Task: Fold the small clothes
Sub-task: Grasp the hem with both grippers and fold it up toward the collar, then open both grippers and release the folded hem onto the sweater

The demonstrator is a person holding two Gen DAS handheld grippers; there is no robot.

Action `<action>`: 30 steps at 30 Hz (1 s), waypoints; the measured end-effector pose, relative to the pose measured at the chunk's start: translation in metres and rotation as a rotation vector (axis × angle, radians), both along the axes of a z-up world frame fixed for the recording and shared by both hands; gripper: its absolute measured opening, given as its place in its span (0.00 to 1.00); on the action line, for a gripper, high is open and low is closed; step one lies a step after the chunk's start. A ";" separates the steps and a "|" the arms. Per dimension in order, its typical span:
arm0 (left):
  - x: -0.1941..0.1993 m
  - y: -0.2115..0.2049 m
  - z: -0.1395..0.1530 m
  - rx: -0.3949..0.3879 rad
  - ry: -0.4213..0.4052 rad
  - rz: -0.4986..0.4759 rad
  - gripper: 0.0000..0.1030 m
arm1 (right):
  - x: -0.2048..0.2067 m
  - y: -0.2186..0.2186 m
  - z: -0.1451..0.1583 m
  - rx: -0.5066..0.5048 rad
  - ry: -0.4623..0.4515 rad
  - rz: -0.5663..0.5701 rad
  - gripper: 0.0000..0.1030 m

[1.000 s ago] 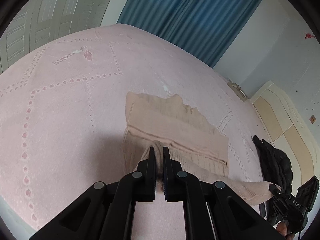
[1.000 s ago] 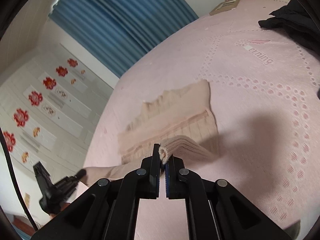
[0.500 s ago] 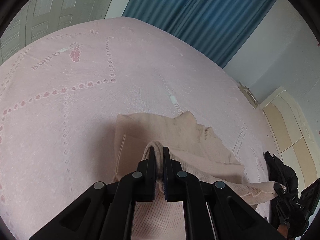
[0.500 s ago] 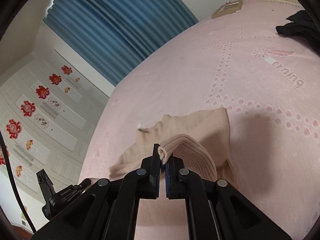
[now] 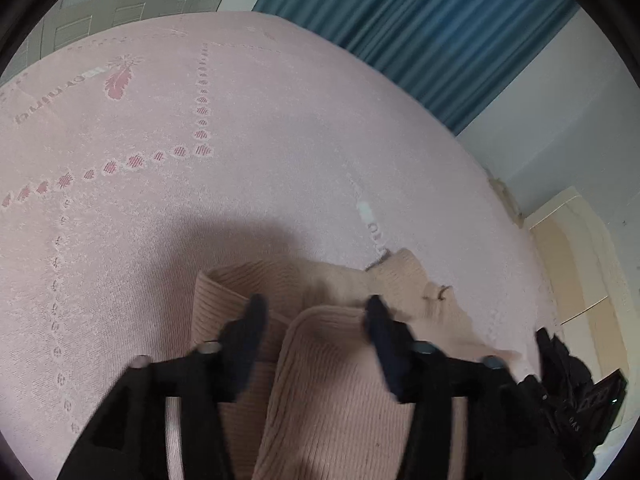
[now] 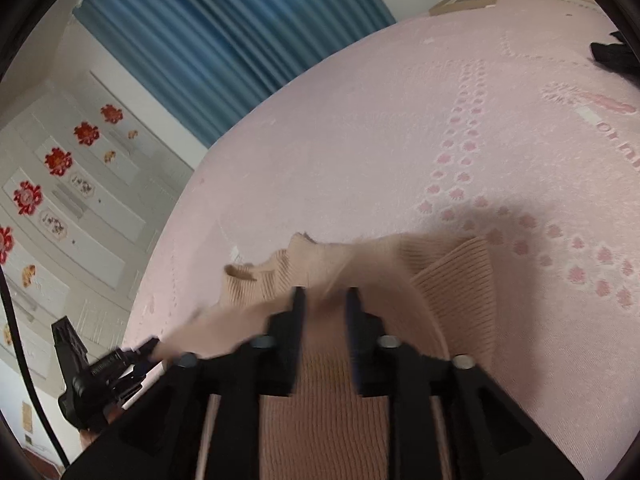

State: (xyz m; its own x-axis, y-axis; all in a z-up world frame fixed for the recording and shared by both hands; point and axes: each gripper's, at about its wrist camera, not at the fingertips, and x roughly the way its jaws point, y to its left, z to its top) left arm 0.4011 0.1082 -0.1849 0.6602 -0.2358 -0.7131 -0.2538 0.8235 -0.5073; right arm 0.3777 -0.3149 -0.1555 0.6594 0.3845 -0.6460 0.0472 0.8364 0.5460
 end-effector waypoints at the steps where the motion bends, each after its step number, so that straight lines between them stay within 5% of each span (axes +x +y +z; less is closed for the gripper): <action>1: -0.003 0.002 0.000 -0.005 -0.014 -0.001 0.60 | -0.001 0.001 -0.002 -0.007 -0.003 0.012 0.31; 16: -0.087 -0.006 0.007 0.094 0.031 -0.107 0.64 | -0.109 0.004 -0.006 -0.205 0.023 0.131 0.34; 24: -0.163 -0.001 -0.015 0.027 0.085 -0.114 0.66 | -0.168 -0.001 -0.018 -0.214 0.092 0.130 0.46; 30: -0.171 -0.008 -0.039 -0.043 0.107 -0.131 0.66 | -0.169 0.000 -0.044 -0.156 0.150 0.113 0.46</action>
